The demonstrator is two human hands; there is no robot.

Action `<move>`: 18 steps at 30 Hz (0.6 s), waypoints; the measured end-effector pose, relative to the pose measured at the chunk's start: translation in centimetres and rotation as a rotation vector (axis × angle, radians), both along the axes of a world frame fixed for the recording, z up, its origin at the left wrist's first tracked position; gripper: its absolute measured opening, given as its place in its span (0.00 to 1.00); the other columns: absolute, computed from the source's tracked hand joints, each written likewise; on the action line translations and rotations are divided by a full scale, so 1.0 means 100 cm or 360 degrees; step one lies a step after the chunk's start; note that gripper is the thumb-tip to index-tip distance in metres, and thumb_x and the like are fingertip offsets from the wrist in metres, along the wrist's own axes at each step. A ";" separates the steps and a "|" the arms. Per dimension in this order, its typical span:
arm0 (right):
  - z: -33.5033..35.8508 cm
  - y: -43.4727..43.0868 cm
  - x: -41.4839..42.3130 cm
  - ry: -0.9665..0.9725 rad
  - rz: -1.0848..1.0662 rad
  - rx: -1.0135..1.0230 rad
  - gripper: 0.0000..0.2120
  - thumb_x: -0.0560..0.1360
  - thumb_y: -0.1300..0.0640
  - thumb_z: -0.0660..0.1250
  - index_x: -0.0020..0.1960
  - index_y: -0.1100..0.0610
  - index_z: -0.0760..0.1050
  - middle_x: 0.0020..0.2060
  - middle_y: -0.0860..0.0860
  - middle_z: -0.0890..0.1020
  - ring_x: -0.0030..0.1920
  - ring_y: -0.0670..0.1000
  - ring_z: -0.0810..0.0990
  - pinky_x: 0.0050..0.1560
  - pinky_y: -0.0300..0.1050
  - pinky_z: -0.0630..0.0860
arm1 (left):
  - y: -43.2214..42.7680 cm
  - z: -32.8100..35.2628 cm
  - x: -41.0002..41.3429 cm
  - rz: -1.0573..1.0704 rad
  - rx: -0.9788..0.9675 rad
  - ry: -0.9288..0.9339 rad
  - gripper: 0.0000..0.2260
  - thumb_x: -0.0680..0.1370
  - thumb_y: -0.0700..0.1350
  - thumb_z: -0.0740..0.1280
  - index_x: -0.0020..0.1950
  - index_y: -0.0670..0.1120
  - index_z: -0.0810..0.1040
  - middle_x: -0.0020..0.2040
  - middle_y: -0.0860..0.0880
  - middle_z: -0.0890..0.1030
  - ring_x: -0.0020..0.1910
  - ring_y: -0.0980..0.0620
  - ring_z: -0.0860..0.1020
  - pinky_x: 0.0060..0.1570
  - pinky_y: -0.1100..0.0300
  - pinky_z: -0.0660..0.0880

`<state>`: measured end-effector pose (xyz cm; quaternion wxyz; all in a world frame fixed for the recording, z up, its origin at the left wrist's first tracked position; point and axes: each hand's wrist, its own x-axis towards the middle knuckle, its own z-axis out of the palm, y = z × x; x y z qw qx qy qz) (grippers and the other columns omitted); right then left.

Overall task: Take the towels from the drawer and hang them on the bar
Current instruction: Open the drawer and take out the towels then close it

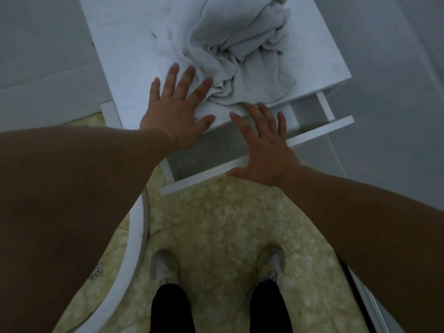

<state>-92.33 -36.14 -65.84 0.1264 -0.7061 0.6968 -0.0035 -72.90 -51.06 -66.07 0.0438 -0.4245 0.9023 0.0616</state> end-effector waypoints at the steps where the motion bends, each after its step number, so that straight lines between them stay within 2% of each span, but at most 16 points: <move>1: 0.000 -0.003 0.000 0.0012 -0.0003 -0.0014 0.58 0.63 0.27 0.69 0.81 0.45 0.41 0.80 0.54 0.45 0.80 0.58 0.39 0.75 0.69 0.40 | -0.001 0.000 0.000 -0.0003 0.0003 0.0002 0.33 0.77 0.70 0.46 0.79 0.62 0.39 0.81 0.49 0.41 0.79 0.45 0.37 0.75 0.38 0.44; 6: -0.002 -0.017 -0.001 0.0020 -0.0061 -0.0128 0.55 0.63 0.26 0.67 0.80 0.48 0.48 0.79 0.54 0.54 0.80 0.59 0.47 0.75 0.70 0.43 | -0.001 0.000 0.000 -0.0018 0.0002 0.0029 0.33 0.77 0.70 0.46 0.79 0.62 0.39 0.81 0.49 0.42 0.79 0.44 0.38 0.75 0.38 0.44; 11: -0.003 -0.033 -0.002 0.0090 -0.0094 -0.0191 0.53 0.63 0.24 0.64 0.80 0.47 0.51 0.78 0.54 0.59 0.79 0.59 0.53 0.75 0.71 0.46 | -0.001 0.001 0.001 -0.0017 0.0003 0.0029 0.34 0.76 0.70 0.46 0.79 0.62 0.40 0.81 0.49 0.42 0.79 0.44 0.38 0.75 0.38 0.45; 18: -0.007 -0.045 0.007 0.0172 -0.0176 -0.0387 0.47 0.64 0.27 0.67 0.76 0.51 0.64 0.71 0.56 0.70 0.72 0.62 0.65 0.73 0.71 0.53 | -0.001 0.001 0.001 -0.0009 0.0030 0.0032 0.34 0.76 0.70 0.46 0.79 0.62 0.40 0.81 0.50 0.41 0.79 0.46 0.37 0.75 0.39 0.44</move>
